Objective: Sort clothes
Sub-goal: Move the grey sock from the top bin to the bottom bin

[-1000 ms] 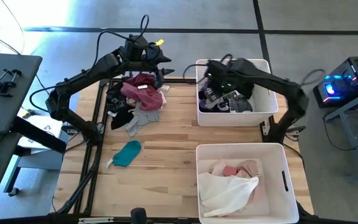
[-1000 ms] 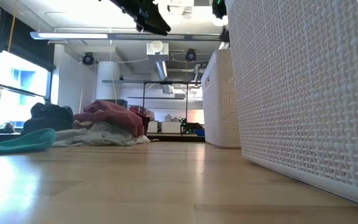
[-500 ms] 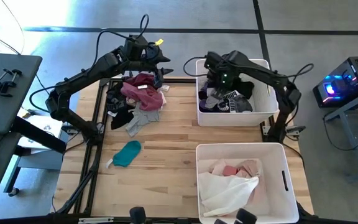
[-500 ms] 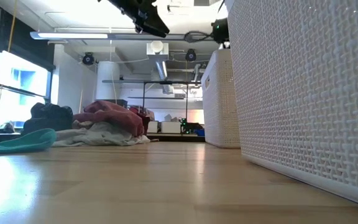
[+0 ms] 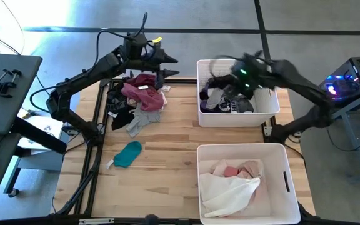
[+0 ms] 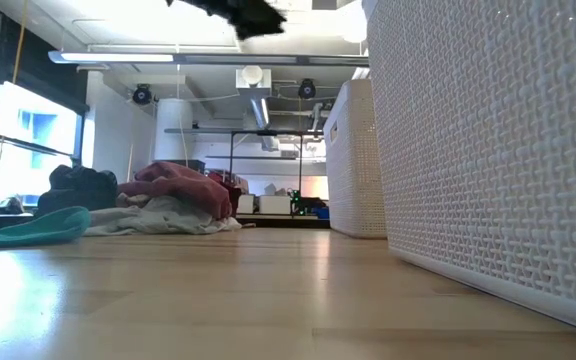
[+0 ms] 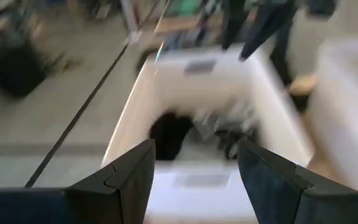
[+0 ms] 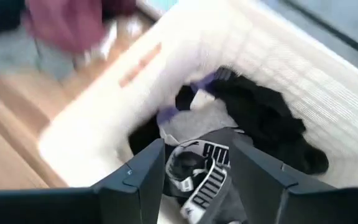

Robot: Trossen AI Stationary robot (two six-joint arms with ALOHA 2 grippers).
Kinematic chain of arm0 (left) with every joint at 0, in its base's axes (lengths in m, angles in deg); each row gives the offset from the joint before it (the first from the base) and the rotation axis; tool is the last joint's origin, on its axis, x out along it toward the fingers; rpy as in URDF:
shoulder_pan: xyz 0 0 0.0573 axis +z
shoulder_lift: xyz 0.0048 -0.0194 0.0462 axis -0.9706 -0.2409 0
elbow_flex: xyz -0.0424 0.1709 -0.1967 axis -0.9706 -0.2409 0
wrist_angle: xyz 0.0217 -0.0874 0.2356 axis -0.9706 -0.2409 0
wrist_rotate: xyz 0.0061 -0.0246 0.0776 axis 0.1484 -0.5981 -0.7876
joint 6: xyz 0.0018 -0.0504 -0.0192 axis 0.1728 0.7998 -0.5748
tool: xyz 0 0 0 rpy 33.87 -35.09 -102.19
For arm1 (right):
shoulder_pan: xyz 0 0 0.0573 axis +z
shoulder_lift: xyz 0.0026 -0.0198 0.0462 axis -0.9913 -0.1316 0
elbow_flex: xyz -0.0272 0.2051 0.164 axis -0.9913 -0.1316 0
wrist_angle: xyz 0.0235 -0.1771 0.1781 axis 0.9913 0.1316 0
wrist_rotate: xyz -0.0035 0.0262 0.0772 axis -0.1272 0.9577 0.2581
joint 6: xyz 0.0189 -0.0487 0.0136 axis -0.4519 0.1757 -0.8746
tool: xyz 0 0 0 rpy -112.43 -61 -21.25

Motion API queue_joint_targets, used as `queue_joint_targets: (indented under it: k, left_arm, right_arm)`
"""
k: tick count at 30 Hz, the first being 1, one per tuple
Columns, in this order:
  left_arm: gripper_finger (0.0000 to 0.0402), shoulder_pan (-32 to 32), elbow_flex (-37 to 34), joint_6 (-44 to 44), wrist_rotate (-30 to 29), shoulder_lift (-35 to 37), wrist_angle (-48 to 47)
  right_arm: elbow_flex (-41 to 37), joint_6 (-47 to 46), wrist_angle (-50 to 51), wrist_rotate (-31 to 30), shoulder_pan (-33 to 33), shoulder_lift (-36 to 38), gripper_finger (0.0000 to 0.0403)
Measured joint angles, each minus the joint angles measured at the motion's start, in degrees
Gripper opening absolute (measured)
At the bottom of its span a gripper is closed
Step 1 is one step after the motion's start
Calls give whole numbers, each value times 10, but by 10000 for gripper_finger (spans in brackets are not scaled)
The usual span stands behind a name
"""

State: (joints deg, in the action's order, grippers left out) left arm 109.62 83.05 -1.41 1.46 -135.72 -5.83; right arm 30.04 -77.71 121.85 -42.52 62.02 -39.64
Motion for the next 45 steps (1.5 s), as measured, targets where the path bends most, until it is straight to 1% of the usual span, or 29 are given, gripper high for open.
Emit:
queue_joint_targets:
  k: [2, 5, 8, 11, 13, 16, 19, 22, 25, 28, 32, 34, 37, 40, 42, 45]
  left_arm:
    - [216, -7, 0, 45, 33, -12, 55]
    - [213, -25, 0, 106, 60, -38, 122]
    - [203, -51, 0, 119, 67, -70, 143]
    - [191, -75, 0, 149, 67, -111, 140]
    - [183, -91, 4, 180, 53, -137, 133]
    - [169, -115, 55, 207, 14, -180, 88]
    - [154, -139, 149, 198, -30, -228, 6]
    - [140, -153, 250, 188, -77, -284, -101]
    - [128, -156, 326, 201, -88, -341, -196]
    - [117, -157, 374, 217, -85, -382, -259]
    - [97, -172, 407, 191, -60, -404, -321]
    - [86, -185, 408, 163, -36, -404, -341]
    - [74, -206, 408, 147, -11, -399, -357]
    - [67, -230, 407, 137, 10, -390, -382]
    - [67, -243, 407, 111, 31, -386, -410]
    - [67, -254, 407, 66, 30, -381, -462]
  right_arm:
    - [0, -93, 16, -58, 56, 41, 164]
    - [0, -212, 35, -133, 146, 76, 164]
    - [0, -283, 47, -201, 220, 84, 165]
    - [0, -313, 48, -248, 268, 75, 164]
    - [0, -319, 48, -253, 286, 69, 165]
    - [0, -320, 49, -247, 309, 50, 165]
    - [0, -320, 49, -240, 330, 34, 165]
    - [0, -321, 50, -240, 356, 27, 165]
    - [0, -324, 51, -238, 389, 25, 165]
    - [0, -337, 55, -230, 426, 35, 165]
    - [0, -370, 70, -229, 474, 41, 165]
    - [0, -387, 76, -230, 493, 42, 165]
    - [0, -409, 89, -237, 519, 43, 165]
    - [0, -429, 92, -252, 539, 42, 165]
    - [0, -438, 95, -264, 549, 43, 165]
    - [0, -440, 97, -272, 559, 44, 165]
